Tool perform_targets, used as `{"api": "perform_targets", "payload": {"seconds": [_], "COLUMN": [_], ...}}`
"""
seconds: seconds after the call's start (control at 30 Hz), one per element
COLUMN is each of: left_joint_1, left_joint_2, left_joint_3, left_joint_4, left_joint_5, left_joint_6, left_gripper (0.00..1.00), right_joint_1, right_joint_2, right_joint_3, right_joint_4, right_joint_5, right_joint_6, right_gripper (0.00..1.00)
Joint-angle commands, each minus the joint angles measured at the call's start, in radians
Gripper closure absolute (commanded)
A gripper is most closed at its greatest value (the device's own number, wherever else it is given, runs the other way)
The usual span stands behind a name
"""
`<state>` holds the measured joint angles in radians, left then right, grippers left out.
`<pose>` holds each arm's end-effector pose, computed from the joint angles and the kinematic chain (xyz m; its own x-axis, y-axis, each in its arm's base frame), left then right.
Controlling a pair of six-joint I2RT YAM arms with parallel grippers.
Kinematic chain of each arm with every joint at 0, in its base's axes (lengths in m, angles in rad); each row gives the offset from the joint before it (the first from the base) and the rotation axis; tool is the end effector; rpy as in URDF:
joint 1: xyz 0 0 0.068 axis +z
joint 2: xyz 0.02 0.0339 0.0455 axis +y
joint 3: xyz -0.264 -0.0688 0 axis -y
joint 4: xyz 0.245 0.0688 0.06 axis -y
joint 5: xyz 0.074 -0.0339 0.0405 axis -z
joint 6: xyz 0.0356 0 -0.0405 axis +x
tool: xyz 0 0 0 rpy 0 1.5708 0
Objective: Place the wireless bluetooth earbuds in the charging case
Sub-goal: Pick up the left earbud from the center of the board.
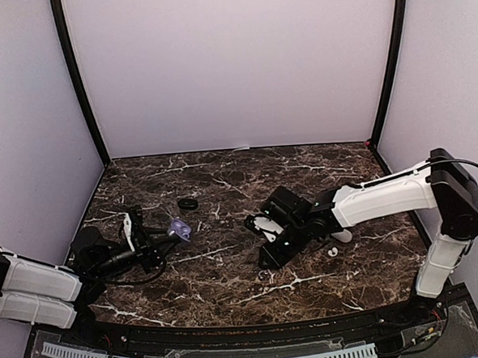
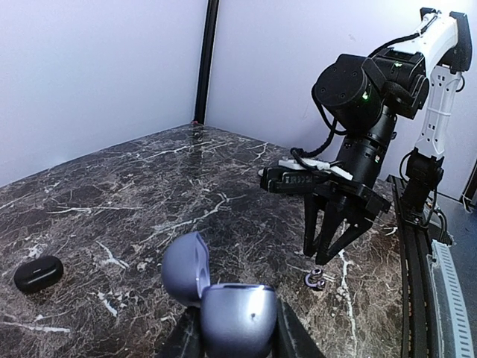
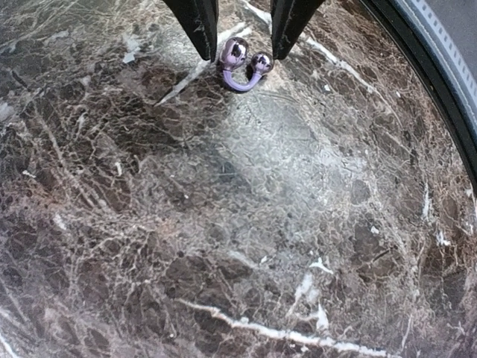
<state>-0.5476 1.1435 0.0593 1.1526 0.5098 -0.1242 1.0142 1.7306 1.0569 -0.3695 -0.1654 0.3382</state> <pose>0.1472 -0.1101 0.1724 -0.0499 -0.0962 -0.9941 0.8706 0.4835 -0.0905 0.1777 0.2967 0.1739 -0.7230 -0.5425 -0.4277 -0.6799 0.6686 0.3012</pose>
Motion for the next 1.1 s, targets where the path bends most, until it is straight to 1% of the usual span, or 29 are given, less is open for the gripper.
{"api": "perform_targets", "payload": {"seconds": [0.0,0.13,0.3,0.6,1.07], "left_joint_1": [0.003,0.004,0.003,0.003,0.003], "left_joint_2": [-0.002,0.000,0.000,0.007,0.010], "left_joint_3": [0.018,0.018,0.018,0.019,0.021], "left_joint_4": [0.041,0.042,0.042,0.039,0.040], "left_joint_5": [0.018,0.019,0.022,0.021,0.020], "left_joint_6": [0.002,-0.001,-0.003,-0.004,0.000], "left_gripper": [0.81,0.81,0.81,0.81,0.81], "right_joint_1": [0.031,0.045,0.055,0.058,0.070], "right_joint_2": [0.067,0.125,0.161,0.179,0.189], "right_joint_3": [0.080,0.176,0.225,0.219,0.218], "right_joint_4": [-0.168,-0.238,-0.273,-0.268,-0.296], "right_joint_5": [0.075,0.122,0.119,0.100,0.117], "right_joint_6": [0.055,0.058,0.055,0.055,0.061], "right_gripper": [0.77,0.78,0.78,0.79,0.80]}}
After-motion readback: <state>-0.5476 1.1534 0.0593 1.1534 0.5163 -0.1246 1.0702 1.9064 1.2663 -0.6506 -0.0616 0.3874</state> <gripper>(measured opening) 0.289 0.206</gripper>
